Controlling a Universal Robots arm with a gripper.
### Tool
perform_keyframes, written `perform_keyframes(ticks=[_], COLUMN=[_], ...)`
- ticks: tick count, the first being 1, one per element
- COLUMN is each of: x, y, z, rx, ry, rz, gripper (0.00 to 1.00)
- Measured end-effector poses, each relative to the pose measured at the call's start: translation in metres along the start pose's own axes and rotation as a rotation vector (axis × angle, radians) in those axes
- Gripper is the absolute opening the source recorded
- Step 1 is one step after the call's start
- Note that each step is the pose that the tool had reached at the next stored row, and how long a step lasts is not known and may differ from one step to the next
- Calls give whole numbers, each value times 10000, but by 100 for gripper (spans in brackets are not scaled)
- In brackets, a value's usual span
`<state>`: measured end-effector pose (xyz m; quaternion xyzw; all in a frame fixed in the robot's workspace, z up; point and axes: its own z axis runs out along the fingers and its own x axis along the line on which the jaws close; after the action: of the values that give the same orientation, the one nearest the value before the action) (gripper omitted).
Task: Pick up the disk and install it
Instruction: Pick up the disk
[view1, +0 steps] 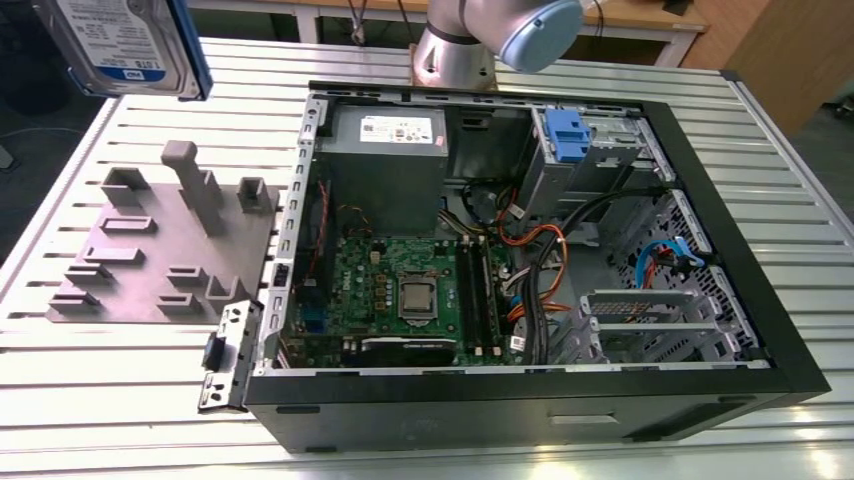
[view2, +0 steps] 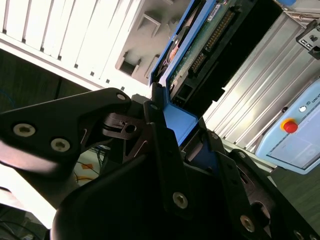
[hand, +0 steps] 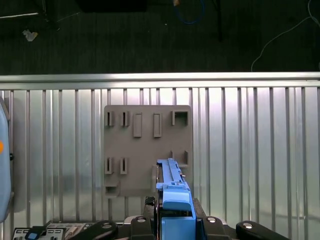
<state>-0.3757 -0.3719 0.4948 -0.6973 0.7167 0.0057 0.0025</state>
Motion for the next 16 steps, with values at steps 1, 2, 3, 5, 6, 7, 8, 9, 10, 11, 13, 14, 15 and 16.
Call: perform_keyframes(ticks=[1,2,3,5,6,7,8,9,10,11,13,14,15,16], x=[12,25,37,56,63,69,76,81,86,90,98,101,103,104], y=[-1,-2,-3,-5,-7,-9,-10,-11,-13,-16,-22,-26,-32,-42], z=[0,0,0,-1,-1,-1,-1,-1,-1,-1,-1,-1,-1,-1], rx=[0,0,0,0,0,0,0,0,0,0,1,0,0,0], ry=[0,0,0,0,0,0,0,0,0,0,0,0,0,0], rz=[0,1,1,0,0,0,0,0,0,0,0,0,0,0], gripper=[36,36,36,36,36,36,36,36,36,36,36,36,36,36])
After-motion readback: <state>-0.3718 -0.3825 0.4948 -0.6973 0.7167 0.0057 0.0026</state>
